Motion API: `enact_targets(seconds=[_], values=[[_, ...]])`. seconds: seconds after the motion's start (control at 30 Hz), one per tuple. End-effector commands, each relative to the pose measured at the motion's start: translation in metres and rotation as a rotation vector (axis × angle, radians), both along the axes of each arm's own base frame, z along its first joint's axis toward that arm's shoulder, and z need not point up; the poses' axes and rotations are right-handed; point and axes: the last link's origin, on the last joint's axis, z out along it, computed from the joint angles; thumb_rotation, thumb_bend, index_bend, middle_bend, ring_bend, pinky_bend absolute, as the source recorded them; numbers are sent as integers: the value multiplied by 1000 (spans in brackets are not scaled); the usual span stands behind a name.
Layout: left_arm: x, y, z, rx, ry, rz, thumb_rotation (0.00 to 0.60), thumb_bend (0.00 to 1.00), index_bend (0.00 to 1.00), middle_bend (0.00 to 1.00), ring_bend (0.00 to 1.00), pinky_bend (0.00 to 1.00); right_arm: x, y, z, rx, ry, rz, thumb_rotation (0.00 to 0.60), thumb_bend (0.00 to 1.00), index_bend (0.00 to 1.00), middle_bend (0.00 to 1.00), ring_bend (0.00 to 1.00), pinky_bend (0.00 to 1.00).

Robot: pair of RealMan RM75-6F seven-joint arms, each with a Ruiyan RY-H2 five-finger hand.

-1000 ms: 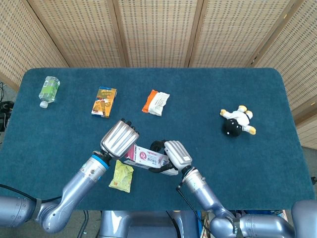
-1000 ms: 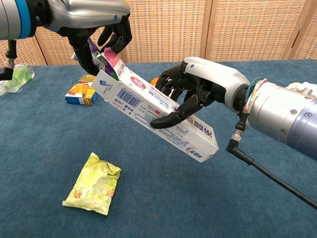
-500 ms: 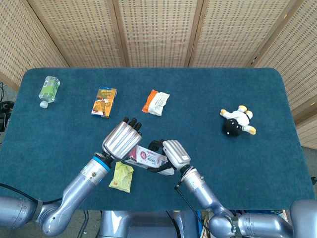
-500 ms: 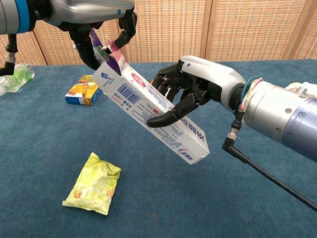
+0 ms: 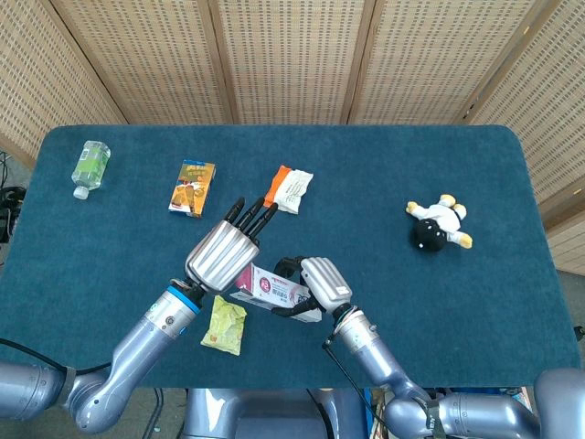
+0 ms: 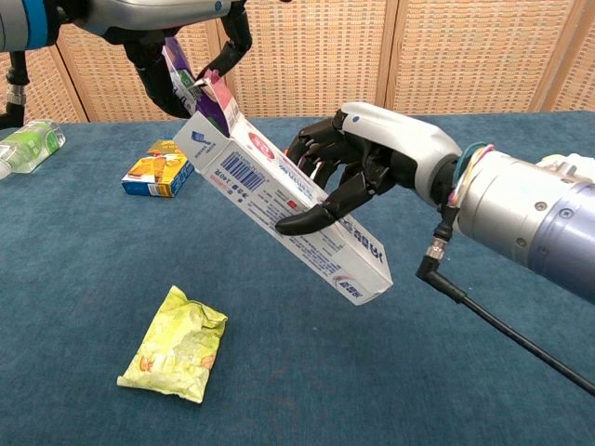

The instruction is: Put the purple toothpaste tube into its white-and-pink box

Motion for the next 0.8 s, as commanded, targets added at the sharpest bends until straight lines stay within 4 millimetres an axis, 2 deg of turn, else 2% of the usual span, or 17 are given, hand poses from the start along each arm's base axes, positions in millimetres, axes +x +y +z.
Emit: enact_targets(seconds=[0.03,0.2,0.37,0.53,0.8], values=[[1,0,0,7,1,-14,600,278,179,0,0,55,1,0,1,-1,-8,-1,600,1,603,530,448,566],[4,-1,-2,21,-7,-39,600,252,102,0,0,4,1,-1,4,-8,-21,-6,600,1,603,530,448,566],[3,-1,-2,30,-12,-52,600,177,19,0,0,0,0,-1,6,-12,-36,-20,600,0,603,530,448,565],[3,0,-1,41,-11,-67,600,125,0,0,0,0,-2,-2,7,-15,-39,-26,600,1,603,530,448,566],[3,0,4,47,-26,-62,600,124,0,0,0,0,-4,-3,7,-24,-46,-38,600,1,603,529,448,565]])
